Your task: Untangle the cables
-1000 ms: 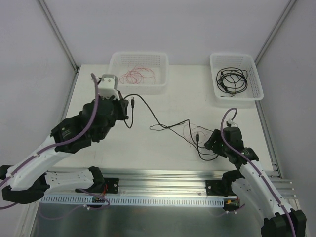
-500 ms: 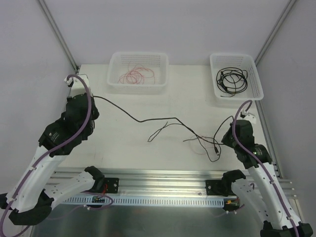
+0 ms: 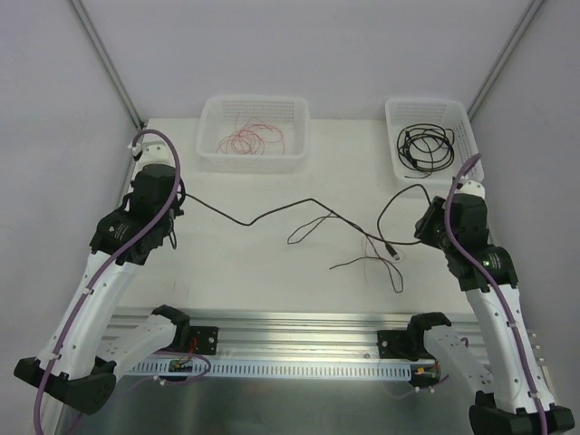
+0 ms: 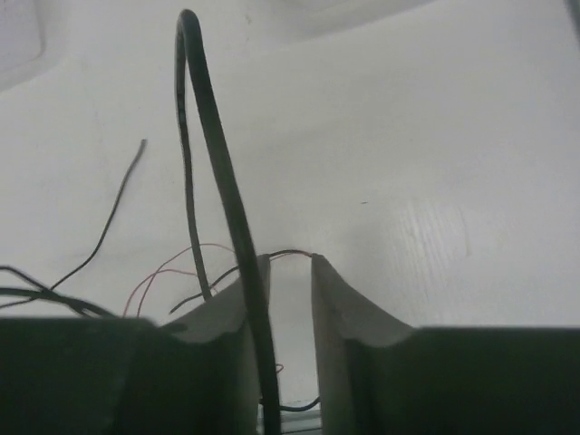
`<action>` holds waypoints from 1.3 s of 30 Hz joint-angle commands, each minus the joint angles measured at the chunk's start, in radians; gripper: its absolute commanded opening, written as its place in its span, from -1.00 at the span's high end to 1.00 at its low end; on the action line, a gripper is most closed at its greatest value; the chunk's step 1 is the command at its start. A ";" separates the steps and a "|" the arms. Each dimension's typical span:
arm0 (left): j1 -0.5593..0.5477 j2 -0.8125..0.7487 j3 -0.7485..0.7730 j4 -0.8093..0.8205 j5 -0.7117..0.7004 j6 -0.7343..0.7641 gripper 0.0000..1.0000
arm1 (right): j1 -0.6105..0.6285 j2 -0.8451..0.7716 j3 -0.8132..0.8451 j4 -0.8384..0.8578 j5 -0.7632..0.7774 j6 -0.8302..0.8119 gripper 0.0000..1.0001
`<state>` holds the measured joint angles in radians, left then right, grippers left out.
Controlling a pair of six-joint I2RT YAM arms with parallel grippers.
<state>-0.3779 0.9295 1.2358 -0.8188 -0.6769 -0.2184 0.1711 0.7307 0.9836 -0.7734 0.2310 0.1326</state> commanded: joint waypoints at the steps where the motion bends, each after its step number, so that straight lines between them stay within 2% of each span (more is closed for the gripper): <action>1: 0.008 -0.043 -0.071 0.023 0.267 -0.064 1.00 | 0.001 0.052 -0.093 0.042 -0.195 -0.044 0.34; 3: 0.008 -0.067 -0.145 0.067 0.371 -0.091 1.00 | 0.024 0.081 -0.147 0.062 -0.216 -0.042 0.06; 5: 0.008 -0.080 -0.205 0.086 0.390 -0.110 1.00 | 0.076 0.087 -0.171 0.069 -0.211 -0.047 -0.09; 9: 0.008 -0.086 -0.266 0.095 0.355 -0.137 1.00 | 0.166 0.065 -0.187 0.089 -0.226 -0.053 -0.28; 12: 0.010 -0.083 -0.292 0.102 0.373 -0.159 1.00 | 0.261 0.049 -0.192 0.114 -0.282 -0.039 -0.31; 15: 0.008 -0.081 -0.312 0.104 0.382 -0.167 1.00 | 0.391 0.053 -0.186 0.149 -0.285 -0.021 -0.32; 21: 0.008 -0.116 -0.345 0.102 0.393 -0.177 1.00 | 0.674 0.160 -0.070 0.175 -0.118 -0.031 -0.33; 23: 0.008 -0.126 -0.349 0.104 0.396 -0.180 1.00 | 0.752 0.205 -0.042 0.193 -0.117 -0.039 -0.33; 29: 0.008 -0.136 -0.337 0.102 0.399 -0.176 1.00 | 0.832 0.398 -0.023 0.324 -0.128 0.010 -0.33; 34: 0.010 -0.138 -0.340 0.104 0.399 -0.176 1.00 | 0.841 0.531 -0.037 0.416 -0.182 0.006 -0.32; 37: 0.010 -0.130 -0.338 0.104 0.390 -0.174 1.00 | 0.844 0.593 -0.028 0.444 -0.196 0.005 -0.19; 39: 0.010 -0.117 -0.337 0.107 0.372 -0.165 1.00 | 0.847 0.604 -0.023 0.454 -0.196 -0.001 0.02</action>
<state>-0.3775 0.8036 0.8921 -0.7380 -0.2951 -0.3801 1.0103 1.3239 0.9405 -0.3916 0.0563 0.1253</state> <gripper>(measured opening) 0.029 0.524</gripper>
